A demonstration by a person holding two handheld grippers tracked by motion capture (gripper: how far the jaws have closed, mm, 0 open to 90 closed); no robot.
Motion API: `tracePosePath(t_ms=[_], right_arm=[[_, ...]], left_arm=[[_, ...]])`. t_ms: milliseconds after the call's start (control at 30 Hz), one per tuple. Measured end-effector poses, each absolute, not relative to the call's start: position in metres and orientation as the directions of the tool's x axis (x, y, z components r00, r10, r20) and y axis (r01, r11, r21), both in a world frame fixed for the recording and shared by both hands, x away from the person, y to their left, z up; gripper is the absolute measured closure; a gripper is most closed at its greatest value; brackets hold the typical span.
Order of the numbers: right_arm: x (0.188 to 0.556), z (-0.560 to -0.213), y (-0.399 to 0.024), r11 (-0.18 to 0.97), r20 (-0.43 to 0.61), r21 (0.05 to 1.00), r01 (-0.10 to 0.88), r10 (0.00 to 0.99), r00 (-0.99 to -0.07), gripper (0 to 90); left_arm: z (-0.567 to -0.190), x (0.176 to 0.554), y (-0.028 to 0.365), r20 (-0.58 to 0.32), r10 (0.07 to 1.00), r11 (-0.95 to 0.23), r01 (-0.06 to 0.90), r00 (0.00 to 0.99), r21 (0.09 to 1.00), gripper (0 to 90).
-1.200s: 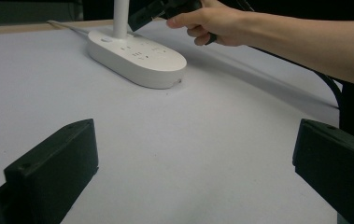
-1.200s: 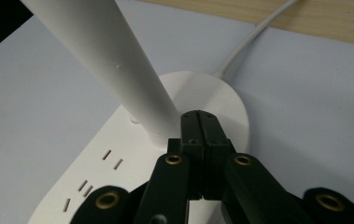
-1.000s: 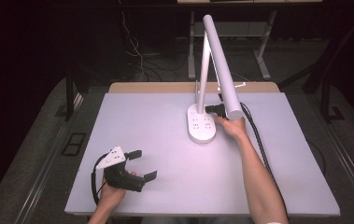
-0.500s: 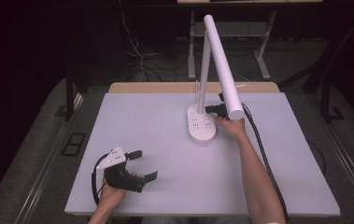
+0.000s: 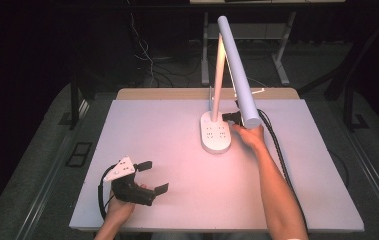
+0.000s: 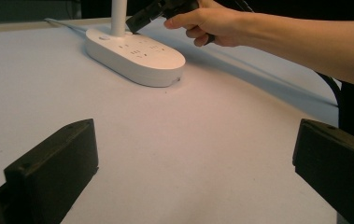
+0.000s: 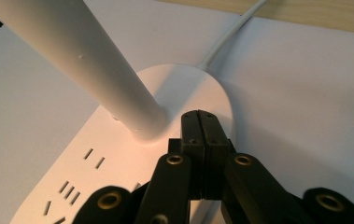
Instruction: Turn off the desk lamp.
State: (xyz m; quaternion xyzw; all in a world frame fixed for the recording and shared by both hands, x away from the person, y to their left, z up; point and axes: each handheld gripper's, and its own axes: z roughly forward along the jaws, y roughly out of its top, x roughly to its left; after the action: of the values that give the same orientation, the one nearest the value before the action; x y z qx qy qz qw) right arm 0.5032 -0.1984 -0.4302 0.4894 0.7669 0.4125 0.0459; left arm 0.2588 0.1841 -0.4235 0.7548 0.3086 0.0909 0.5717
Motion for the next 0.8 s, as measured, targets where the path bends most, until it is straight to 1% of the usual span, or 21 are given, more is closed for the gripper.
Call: tracePosePath(t_ms=[233, 333, 433, 500, 600, 733, 800], right_arm=[[0.5030, -0.4281, -0.1972, 0.159, 0.351, 0.691, 0.705, 0.779, -0.520, 90.0], [0.5036, -0.4297, -0.1968, 0.167, 0.345, 0.688, 0.706, 0.781, -0.521, 90.0], [0.5044, -0.4321, -0.1992, 0.144, 0.376, 0.687, 0.712, 0.768, -0.518, 90.0], [0.5042, -0.4328, -0.1991, 0.143, 0.377, 0.690, 0.710, 0.766, -0.521, 90.0], [0.5024, -0.4307, -0.1939, 0.166, 0.337, 0.696, 0.699, 0.783, -0.522, 90.0], [0.5019, -0.4308, -0.1933, 0.163, 0.333, 0.696, 0.699, 0.790, -0.516, 90.0], [0.5008, -0.4306, -0.1917, 0.174, 0.314, 0.700, 0.692, 0.796, -0.518, 90.0]], left_arm=[[-0.4232, 0.2583, 0.1836, -0.213, 0.567, -0.158, 0.359, 0.795, 0.920, 0.0], [-0.4232, 0.2583, 0.1839, -0.215, 0.569, -0.156, 0.361, 0.794, 0.919, 0.0], [-0.4235, 0.2586, 0.1840, -0.215, 0.569, -0.157, 0.361, 0.794, 0.919, 0.0], [-0.4236, 0.2588, 0.1838, -0.216, 0.569, -0.156, 0.362, 0.793, 0.919, 0.0], [-0.4236, 0.2586, 0.1835, -0.213, 0.569, -0.160, 0.361, 0.794, 0.919, 0.0], [-0.4234, 0.2578, 0.1834, -0.212, 0.569, -0.158, 0.359, 0.794, 0.920, 0.0], [-0.4235, 0.2580, 0.1829, -0.214, 0.570, -0.158, 0.361, 0.793, 0.919, 0.0]])
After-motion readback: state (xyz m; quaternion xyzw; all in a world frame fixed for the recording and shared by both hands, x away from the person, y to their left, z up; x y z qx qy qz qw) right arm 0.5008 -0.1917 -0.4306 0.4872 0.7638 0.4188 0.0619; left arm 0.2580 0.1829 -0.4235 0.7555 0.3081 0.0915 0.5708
